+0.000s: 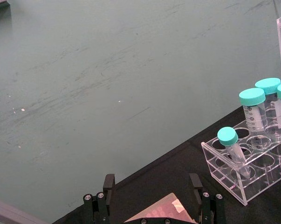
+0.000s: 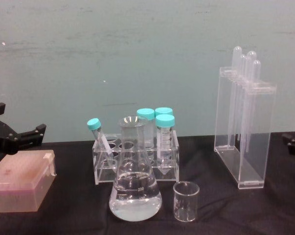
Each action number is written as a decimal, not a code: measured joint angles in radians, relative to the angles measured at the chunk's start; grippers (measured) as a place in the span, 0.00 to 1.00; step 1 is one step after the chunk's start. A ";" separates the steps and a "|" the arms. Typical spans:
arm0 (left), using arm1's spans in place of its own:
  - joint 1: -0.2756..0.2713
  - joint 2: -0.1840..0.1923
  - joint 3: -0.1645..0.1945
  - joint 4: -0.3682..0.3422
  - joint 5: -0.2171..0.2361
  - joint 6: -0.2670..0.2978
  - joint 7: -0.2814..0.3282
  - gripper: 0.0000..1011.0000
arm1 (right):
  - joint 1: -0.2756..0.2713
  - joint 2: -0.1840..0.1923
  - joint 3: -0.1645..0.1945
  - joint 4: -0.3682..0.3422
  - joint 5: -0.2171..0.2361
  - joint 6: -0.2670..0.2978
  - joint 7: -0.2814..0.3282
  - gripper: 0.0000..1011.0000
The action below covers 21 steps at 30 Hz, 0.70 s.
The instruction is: Place the experimental apparatus aside using one hand.
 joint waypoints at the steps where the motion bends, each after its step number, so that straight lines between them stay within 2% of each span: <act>1: 0.000 0.000 0.000 0.000 0.000 0.000 0.000 0.99 | 0.000 0.000 0.000 0.000 0.000 0.000 0.000 0.99; 21: 0.000 0.000 0.000 0.000 0.000 0.000 0.000 0.99 | 0.000 -0.002 0.002 0.000 -0.002 0.000 0.000 0.99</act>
